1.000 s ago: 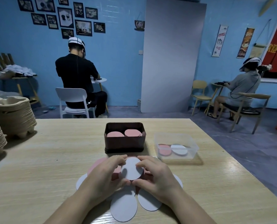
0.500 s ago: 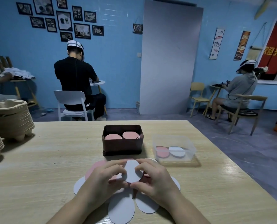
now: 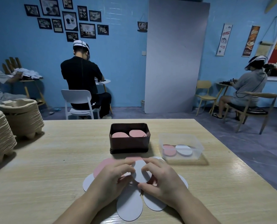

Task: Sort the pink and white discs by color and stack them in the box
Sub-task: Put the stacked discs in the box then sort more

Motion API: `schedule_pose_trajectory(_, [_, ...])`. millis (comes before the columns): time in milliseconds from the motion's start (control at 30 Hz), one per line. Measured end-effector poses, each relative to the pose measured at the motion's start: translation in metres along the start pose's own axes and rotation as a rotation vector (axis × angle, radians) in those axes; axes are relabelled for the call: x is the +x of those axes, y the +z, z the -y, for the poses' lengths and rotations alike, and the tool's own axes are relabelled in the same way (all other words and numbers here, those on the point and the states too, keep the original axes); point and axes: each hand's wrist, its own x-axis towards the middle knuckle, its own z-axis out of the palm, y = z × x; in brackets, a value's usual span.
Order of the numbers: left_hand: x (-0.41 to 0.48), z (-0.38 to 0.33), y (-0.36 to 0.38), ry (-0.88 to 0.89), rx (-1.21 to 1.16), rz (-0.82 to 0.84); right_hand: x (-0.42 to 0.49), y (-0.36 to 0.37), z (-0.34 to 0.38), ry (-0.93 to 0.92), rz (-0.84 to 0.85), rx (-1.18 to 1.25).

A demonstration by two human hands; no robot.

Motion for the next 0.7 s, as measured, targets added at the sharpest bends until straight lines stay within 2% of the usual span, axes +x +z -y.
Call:
schedule_pose_trajectory(267, [-0.001,-0.008,-0.007,-0.089,0.096,-0.013,0.0,-0.008,-0.004,0.089,-0.113,-0.009])
schedule_pose_trajectory(500, [0.016,0.003,-0.007,-0.222,0.186,0.041,0.008,-0.027,-0.02,0.111,-0.004,-0.104])
schedule_pose_trajectory(700, [0.036,0.005,0.004,-0.325,0.254,0.18,0.003,-0.025,-0.032,0.157,-0.032,-0.099])
